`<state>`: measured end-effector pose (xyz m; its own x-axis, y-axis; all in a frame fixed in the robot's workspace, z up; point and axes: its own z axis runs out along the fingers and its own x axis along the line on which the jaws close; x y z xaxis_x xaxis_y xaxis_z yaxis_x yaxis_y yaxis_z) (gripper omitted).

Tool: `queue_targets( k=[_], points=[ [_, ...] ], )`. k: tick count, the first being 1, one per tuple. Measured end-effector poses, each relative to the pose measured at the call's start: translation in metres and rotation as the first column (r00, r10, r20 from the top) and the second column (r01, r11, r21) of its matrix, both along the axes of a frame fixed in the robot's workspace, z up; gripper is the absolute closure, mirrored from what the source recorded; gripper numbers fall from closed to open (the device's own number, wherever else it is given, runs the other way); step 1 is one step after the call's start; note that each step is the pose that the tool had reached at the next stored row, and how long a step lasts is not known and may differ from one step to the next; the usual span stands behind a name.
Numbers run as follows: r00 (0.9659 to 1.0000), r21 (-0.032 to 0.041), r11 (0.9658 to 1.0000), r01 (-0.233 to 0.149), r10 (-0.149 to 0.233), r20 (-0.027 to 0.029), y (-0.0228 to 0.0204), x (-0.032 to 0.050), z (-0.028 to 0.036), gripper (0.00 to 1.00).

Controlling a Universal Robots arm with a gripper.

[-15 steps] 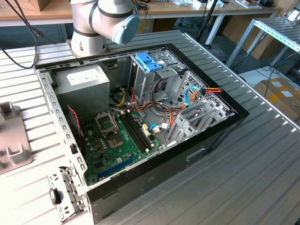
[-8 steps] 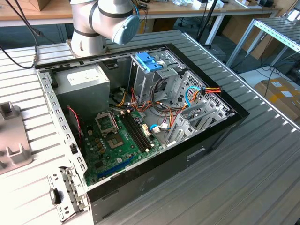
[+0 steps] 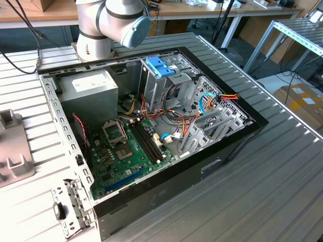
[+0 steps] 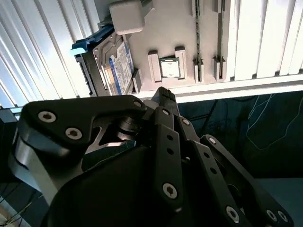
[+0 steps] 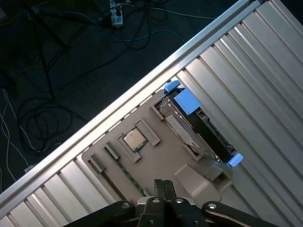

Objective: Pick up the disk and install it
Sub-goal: 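Pick up the disk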

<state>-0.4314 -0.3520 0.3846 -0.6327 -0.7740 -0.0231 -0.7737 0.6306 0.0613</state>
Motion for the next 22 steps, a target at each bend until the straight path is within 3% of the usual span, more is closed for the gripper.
queue_targets(
  k=[6,11,17,21,22],
  points=[
    [0.9968,0.0,0.9968,-0.08,0.08,0.0,0.0,0.0,0.0,0.89],
    [0.9908,0.0,0.9908,-0.135,0.135,0.0,0.0,0.0,0.0,0.89],
    [0.9767,0.0,0.9767,-0.215,0.215,0.0,0.0,0.0,0.0,0.89],
    [0.9651,0.0,0.9651,-0.262,0.262,0.0,0.0,0.0,0.0,0.89],
    [0.9599,0.0,0.9599,-0.28,0.28,0.0,0.0,0.0,0.0,0.89]
  ],
)
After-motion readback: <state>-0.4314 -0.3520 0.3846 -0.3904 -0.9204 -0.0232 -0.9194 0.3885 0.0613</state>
